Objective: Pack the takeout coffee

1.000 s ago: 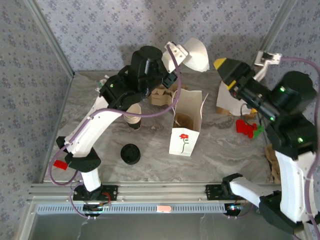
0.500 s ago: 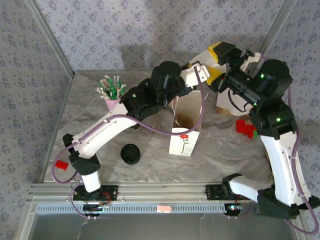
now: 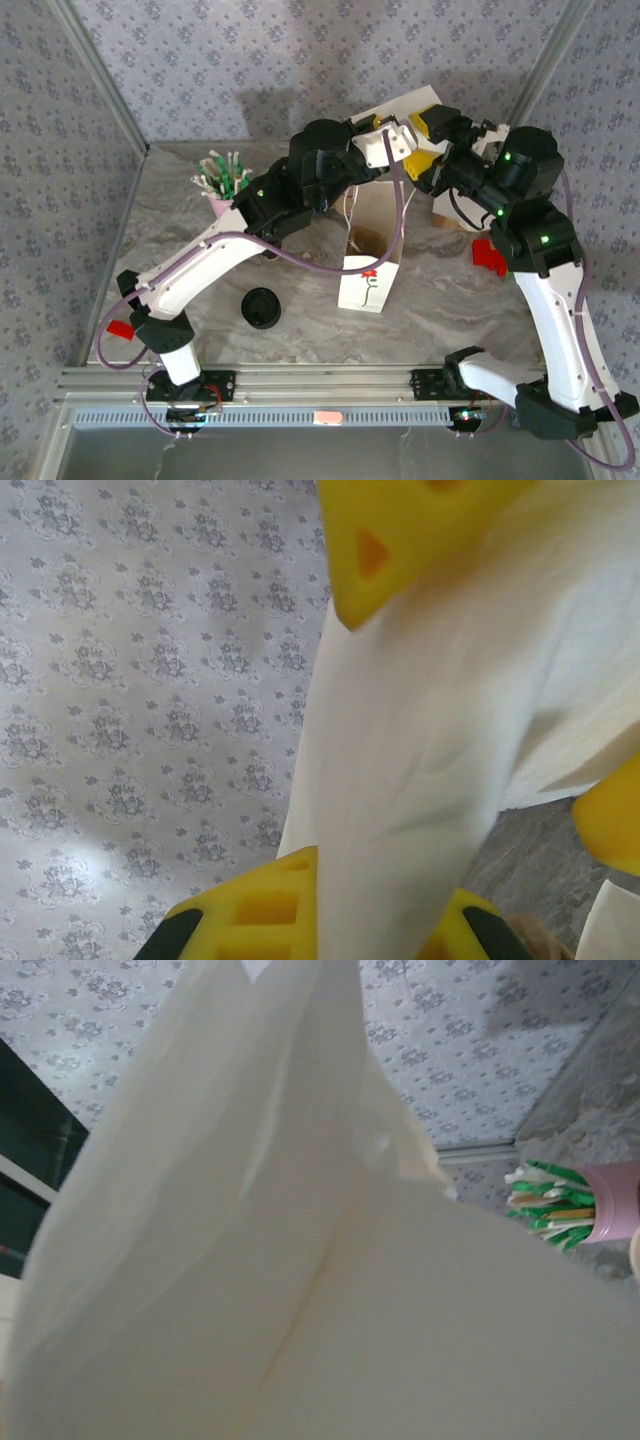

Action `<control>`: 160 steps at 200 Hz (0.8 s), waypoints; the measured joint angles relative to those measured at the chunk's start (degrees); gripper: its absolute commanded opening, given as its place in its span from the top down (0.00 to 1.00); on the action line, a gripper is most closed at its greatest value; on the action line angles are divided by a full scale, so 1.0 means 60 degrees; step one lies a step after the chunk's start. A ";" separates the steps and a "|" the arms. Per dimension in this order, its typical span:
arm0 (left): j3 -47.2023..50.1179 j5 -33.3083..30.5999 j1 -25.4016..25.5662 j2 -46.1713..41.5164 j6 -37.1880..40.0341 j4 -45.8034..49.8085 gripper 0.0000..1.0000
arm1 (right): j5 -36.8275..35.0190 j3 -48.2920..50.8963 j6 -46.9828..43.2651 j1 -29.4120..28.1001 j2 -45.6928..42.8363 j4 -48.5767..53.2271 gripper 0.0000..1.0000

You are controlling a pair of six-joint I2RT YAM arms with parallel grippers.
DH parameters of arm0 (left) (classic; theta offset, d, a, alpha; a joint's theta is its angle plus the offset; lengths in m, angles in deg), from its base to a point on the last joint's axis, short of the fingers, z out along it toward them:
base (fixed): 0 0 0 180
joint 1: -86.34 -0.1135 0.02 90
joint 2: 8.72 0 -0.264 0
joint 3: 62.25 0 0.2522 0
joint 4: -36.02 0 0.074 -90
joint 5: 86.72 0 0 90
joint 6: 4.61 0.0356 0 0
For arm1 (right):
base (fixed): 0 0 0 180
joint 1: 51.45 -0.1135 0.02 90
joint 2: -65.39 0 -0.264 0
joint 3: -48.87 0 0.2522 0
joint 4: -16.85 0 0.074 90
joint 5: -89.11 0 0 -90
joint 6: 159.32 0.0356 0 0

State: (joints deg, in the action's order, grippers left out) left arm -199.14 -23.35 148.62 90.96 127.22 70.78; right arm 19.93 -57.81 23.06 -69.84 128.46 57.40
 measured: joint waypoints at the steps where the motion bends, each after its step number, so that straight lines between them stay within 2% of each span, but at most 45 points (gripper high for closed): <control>1: 0.0004 0.0004 -0.0004 0.0000 0.0015 -0.0004 1.00 | 0.0000 0.0000 -0.0015 0.0004 0.0004 -0.0004 0.38; 61: 0.0368 -0.0004 0.0018 -0.0029 0.0379 -0.0127 1.00 | 0.0000 0.0000 0.0277 0.0229 0.0204 -0.0204 0.66; 97: 0.0372 -0.0004 0.0022 -0.0029 0.0455 -0.0295 1.00 | 0.0018 0.0000 0.0266 0.0321 0.0229 -0.0200 0.88; 111: 0.0372 -0.0011 0.0044 -0.0029 0.0459 -0.0291 1.00 | 0.0084 0.0000 0.0237 0.0386 0.0240 -0.0189 1.00; 136: 0.0543 -0.0036 0.0080 -0.0069 0.0459 -0.0328 0.99 | 0.0248 -0.0004 0.0204 0.0503 0.0244 -0.0117 1.00; 160: 0.1060 0.0040 0.0142 -0.0299 0.0426 -0.0313 0.82 | 0.0448 -0.0102 -0.0062 0.0601 0.0324 0.0157 1.00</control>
State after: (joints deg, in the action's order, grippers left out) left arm -192.78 -23.11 149.47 89.17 129.77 68.90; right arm 22.61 -58.43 22.69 -66.23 130.41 58.34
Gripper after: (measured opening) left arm 0.112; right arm 0.075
